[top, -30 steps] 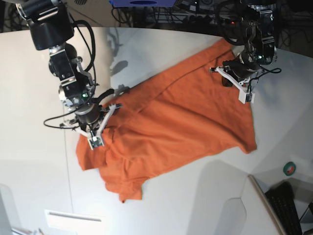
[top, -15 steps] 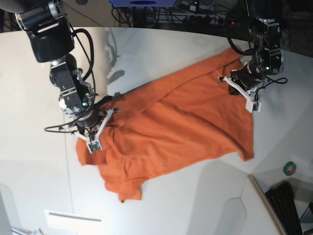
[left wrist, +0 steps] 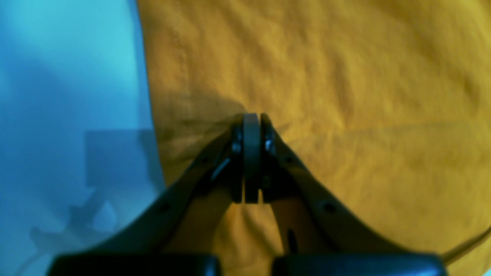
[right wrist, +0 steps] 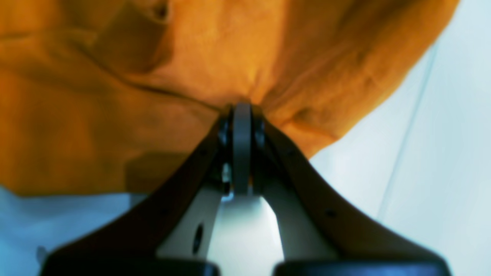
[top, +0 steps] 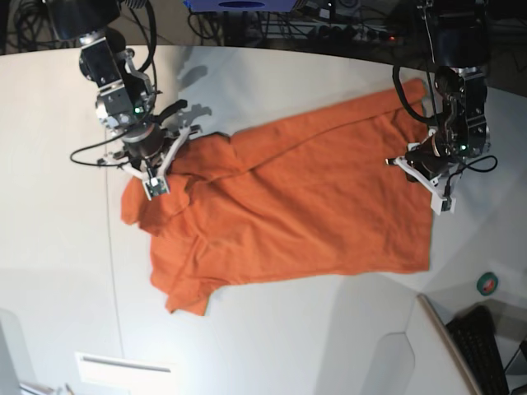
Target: Layout the t-shirt on the table in an organized manner, then fold the t-shirt properly
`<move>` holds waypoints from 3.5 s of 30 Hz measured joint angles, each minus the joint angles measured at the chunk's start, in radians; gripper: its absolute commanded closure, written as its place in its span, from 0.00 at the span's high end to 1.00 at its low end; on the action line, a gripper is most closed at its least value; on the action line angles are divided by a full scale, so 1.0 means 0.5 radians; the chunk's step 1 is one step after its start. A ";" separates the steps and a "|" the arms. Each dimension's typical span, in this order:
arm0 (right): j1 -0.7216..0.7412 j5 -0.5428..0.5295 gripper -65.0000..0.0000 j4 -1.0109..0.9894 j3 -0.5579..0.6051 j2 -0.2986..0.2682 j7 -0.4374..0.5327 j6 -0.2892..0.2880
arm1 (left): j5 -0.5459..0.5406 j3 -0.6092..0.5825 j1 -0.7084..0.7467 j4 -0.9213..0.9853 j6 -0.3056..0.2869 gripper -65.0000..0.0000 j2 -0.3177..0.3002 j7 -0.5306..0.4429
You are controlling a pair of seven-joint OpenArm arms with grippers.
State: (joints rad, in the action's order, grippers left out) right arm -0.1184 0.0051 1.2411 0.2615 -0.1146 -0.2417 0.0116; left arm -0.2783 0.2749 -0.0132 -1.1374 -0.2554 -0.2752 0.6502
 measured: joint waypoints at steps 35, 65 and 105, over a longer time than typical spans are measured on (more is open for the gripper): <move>-0.618 -0.009 0.00 0.700 -0.644 -0.024 0.607 -0.022 | -0.025 -0.262 0.848 -0.951 -0.013 0.00 0.099 -0.698; -0.829 -0.008 0.00 0.558 -0.749 -0.005 0.861 -0.022 | -0.019 -0.481 1.080 -0.594 -0.002 0.00 0.001 -1.431; -0.788 -0.008 0.00 0.550 -0.738 0.038 0.843 -0.024 | -0.021 -0.482 1.153 -0.554 -0.014 0.00 0.013 -1.518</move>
State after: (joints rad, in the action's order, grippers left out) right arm -0.5125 0.0010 1.5162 -0.1074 -0.0956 0.1799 -0.0002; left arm -0.2886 0.0338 0.5632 -1.4143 -0.2623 -0.2687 -0.1089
